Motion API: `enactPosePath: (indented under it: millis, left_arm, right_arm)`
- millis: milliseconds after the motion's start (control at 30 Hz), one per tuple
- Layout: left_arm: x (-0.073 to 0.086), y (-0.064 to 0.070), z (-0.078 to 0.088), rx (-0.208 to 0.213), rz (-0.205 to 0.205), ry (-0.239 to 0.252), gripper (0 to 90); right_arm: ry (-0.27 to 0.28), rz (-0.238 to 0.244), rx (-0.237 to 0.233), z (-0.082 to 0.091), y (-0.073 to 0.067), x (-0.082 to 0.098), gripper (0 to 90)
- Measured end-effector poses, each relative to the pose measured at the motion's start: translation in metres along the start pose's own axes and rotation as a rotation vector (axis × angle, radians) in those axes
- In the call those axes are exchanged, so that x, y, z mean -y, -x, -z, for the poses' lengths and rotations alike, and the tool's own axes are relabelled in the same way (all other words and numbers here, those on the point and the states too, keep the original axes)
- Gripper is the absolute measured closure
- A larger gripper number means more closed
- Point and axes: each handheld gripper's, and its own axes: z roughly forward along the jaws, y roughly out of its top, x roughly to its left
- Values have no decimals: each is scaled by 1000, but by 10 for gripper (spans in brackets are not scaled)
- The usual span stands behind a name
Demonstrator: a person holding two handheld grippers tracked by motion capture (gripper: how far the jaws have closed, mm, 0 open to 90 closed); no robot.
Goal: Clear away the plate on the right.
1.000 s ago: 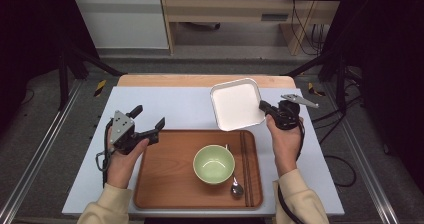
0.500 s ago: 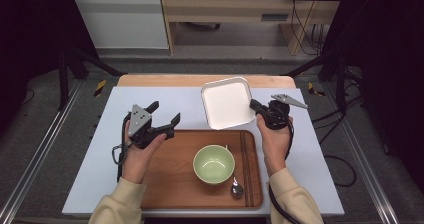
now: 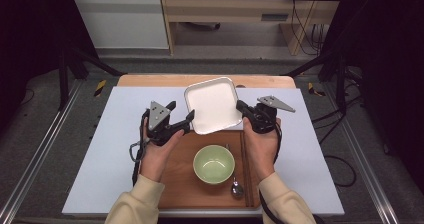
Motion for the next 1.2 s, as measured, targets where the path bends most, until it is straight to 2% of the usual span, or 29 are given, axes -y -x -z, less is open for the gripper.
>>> enactPosePath:
  millis: [100,300,400,500,600,633,833,1033,1200]
  left_arm:
    - [5,-1,0,-13,7,-1,401]
    - [16,-5,-3,-31,53,-10,456]
    - [21,-6,-5,-19,78,3,489]
    - [23,-4,-3,-12,91,17,567]
    - [23,-6,-3,-35,119,29,619]
    - [23,-8,-3,-51,111,38,671]
    - [19,-15,-3,-102,124,93,800]
    - [20,-19,-2,-138,124,134,877]
    - [19,-24,3,-147,96,139,891]
  right_arm:
    - [1,16,-4,-2,-7,1,892]
    - [9,21,-10,-6,-13,2,892]
    - [10,30,-12,-7,-15,3,892]
    - [6,37,-13,-6,-18,5,892]
    - [8,51,0,-6,-23,6,890]
    - [6,55,3,-7,-24,7,890]
    - [-18,86,-6,-11,-33,9,877]
    - [-47,101,-28,-16,-37,15,865]
    - [-70,98,-60,-23,-38,22,855]
